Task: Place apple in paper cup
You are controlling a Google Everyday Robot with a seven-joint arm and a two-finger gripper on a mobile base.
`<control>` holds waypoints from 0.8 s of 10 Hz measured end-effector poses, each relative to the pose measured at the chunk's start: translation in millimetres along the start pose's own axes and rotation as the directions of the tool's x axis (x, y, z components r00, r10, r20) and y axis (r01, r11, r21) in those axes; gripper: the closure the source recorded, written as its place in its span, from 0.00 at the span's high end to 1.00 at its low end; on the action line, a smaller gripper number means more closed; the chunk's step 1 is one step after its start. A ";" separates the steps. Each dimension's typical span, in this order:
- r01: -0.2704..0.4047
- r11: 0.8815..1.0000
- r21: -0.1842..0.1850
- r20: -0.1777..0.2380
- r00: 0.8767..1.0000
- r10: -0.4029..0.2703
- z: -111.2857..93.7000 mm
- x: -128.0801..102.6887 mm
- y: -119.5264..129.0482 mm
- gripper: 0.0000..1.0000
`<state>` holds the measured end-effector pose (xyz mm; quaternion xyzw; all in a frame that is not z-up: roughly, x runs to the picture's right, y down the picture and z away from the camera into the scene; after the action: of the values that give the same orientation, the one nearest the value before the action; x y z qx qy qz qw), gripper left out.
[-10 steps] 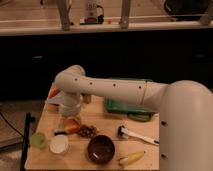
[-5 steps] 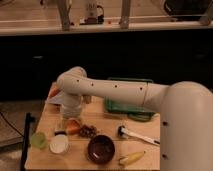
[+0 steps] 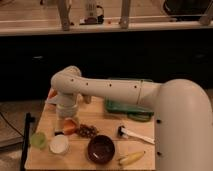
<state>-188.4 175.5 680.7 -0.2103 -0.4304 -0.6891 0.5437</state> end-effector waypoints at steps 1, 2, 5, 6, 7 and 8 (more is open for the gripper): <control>0.015 1.000 -0.008 0.003 1.000 -0.015 1.1 0.3 -5.7 0.01; 0.024 1.000 -0.016 0.002 1.000 -0.024 1.8 0.4 -9.1 0.01; 0.057 0.997 -0.043 0.006 0.998 -0.057 10.1 -4.9 -25.1 0.01; 0.063 0.997 -0.045 0.003 0.998 -0.062 11.8 -6.3 -28.3 0.01; 0.070 0.997 -0.045 0.002 0.998 -0.070 13.7 -7.5 -31.9 0.01; 0.081 0.996 -0.045 0.000 0.997 -0.082 15.5 -9.8 -37.7 0.01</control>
<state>-223.1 195.3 667.9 -0.2042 -0.4224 -0.7205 0.5107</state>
